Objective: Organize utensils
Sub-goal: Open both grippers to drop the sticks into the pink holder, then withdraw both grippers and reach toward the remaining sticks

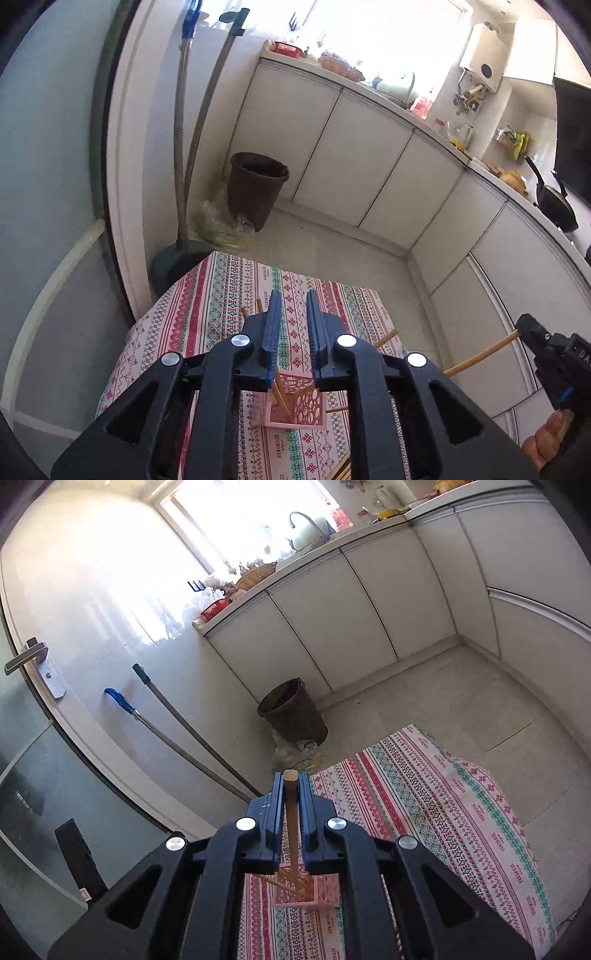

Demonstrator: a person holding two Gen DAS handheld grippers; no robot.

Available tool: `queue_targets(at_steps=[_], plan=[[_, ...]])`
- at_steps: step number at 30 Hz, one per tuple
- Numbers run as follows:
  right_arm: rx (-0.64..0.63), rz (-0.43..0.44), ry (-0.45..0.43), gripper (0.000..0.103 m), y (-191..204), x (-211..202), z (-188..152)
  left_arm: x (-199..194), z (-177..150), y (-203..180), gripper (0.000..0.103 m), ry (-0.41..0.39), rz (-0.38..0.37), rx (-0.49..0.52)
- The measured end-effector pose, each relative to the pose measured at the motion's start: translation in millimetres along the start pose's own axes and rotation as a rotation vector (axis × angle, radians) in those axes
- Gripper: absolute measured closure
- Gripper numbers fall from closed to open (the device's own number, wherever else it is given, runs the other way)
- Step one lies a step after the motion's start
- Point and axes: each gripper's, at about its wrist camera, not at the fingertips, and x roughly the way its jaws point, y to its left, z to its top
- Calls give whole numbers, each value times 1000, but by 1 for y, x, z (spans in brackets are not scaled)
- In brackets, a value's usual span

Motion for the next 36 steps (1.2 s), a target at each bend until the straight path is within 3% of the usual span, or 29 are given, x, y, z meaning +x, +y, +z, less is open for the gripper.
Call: queue_targets(at_steps=[5,11,15,17,19,22,27,36], plan=[[5,-8,31,95,4,21,-4,-22,8,7,71,-60,19,-1],[5,-22,70,95,11,52,-15,-16,6,8,71,-26,30,10],[1,-11,141,84,8,88,-32,-6,-2,4,71,9,34,29],[-13,-24,156,84,8,94,-39,-4,-7,-1,71,20,31,51],[-63,-42,131,81,13,87,-42,-5,-11,-8,69,14,40,87],[-153,-78,71,68,22,69,-47,-11,-18,-26,63,-12,51,159],[-243,-143,27,58,21,47,-59,-25,-32,-49,33,-95,97,247],[-258,-236,4,42,-3,22,-73,-22,-58,-62,28,-69,145,325]])
